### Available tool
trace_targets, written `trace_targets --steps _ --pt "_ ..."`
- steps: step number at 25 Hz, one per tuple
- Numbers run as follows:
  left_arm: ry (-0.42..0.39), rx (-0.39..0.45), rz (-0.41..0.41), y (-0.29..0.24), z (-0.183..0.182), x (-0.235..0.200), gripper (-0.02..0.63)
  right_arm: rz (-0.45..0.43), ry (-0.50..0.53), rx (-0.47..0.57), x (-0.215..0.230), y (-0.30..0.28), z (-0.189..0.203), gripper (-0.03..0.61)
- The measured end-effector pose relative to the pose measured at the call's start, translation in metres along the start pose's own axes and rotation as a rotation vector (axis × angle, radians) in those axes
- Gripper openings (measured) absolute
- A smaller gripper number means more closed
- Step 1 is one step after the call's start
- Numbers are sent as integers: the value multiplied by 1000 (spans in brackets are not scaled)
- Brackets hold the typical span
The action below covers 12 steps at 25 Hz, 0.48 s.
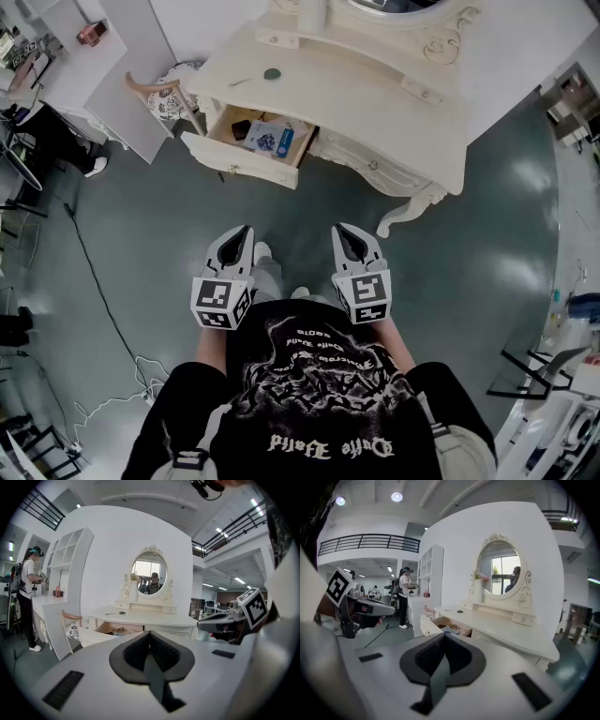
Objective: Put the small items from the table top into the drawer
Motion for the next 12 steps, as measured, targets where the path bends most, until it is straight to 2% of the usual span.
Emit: trace_targets --steps 12 --pt "20 -1 0 -28 -10 -19 15 -18 1 7 14 -27 -17 9"
Point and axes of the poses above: the fingertips, and each gripper's own axes: y backward along the fingers, x to its right, z out of its underside, the point moved 10 cm from there along y, backward along the fingers, and after that the axes turned 1 degree about y, right-handed, at the moved point
